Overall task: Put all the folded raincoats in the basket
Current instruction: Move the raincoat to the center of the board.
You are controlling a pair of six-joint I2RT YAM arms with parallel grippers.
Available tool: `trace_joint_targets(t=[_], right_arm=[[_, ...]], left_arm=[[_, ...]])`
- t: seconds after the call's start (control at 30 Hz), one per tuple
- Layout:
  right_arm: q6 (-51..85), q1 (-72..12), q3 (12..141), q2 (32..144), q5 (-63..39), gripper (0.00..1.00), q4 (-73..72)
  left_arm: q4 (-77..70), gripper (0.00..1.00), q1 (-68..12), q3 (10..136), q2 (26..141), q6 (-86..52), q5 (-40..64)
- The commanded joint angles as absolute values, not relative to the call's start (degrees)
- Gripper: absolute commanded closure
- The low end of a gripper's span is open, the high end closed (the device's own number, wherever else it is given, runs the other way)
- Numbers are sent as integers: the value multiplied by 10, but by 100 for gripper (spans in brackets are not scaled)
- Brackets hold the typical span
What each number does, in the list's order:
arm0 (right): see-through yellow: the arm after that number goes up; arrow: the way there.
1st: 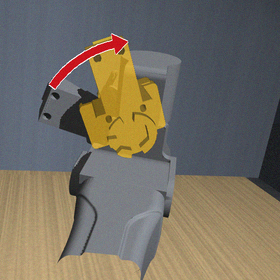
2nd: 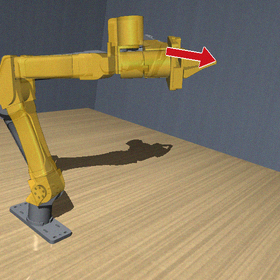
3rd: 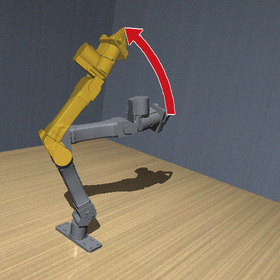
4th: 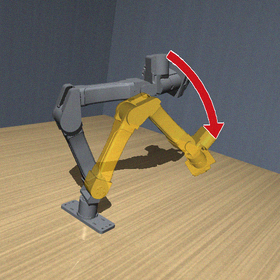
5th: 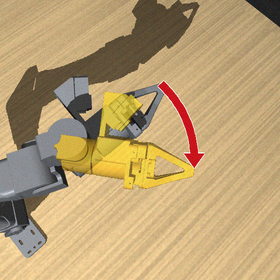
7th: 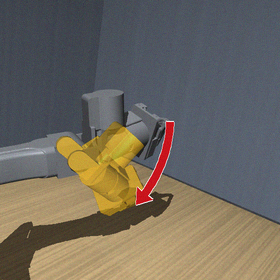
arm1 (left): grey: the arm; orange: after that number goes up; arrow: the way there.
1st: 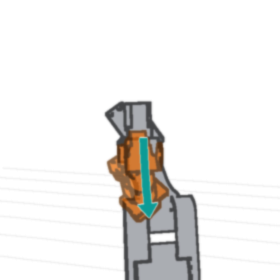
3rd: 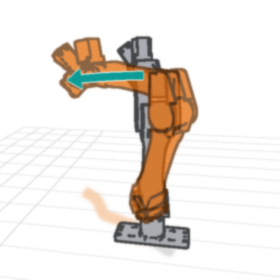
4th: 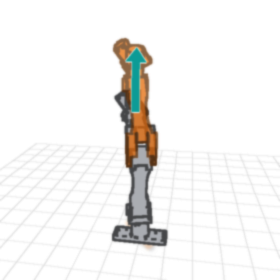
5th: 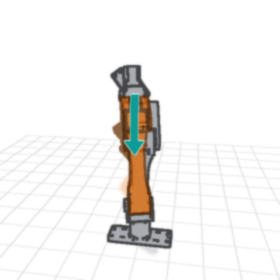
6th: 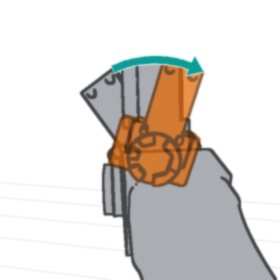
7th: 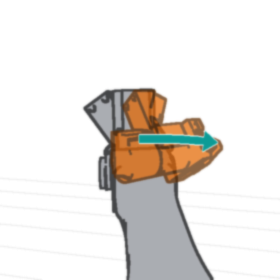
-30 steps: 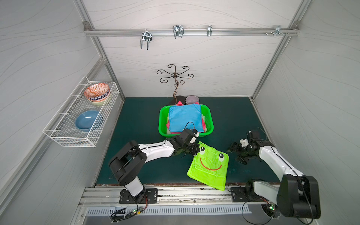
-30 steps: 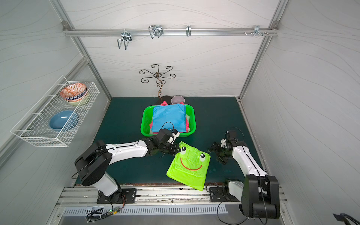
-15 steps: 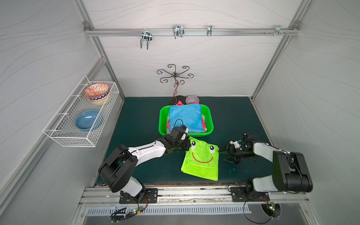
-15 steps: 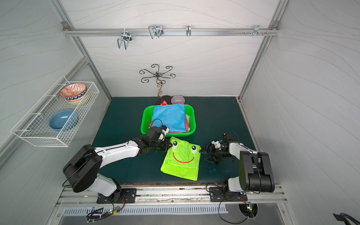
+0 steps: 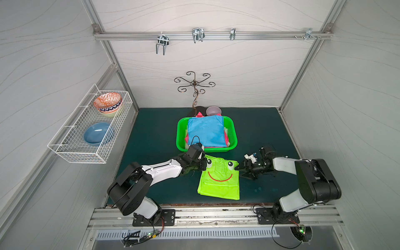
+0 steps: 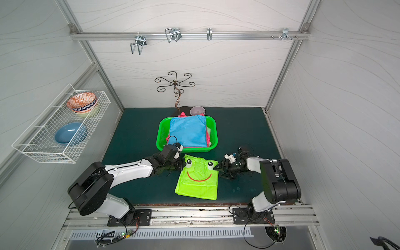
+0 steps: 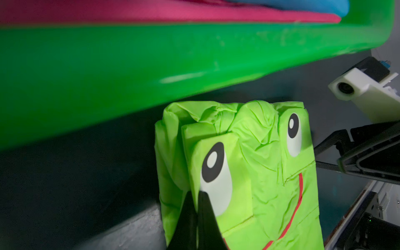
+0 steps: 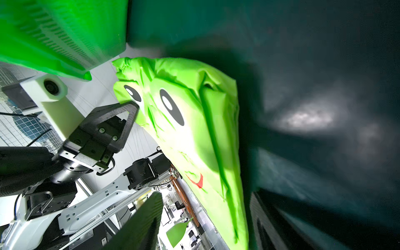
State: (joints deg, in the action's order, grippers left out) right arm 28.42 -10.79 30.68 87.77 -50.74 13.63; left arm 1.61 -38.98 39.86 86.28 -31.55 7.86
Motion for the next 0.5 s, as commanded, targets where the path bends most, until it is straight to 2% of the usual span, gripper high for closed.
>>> trace_joint_targets(t=[0.0, 0.1, 0.2, 0.47], right_arm=[[268, -117, 327, 895, -432, 29, 144], [218, -120, 380, 888, -376, 29, 218], [162, -139, 434, 891, -294, 30, 288], [129, -237, 487, 954, -263, 31, 273]], left_arm=[[86, 100, -384, 431, 885, -296, 8], [131, 100, -378, 437, 898, -281, -34], [98, 100, -377, 413, 890, -282, -18], [50, 100, -378, 384, 901, -250, -12]])
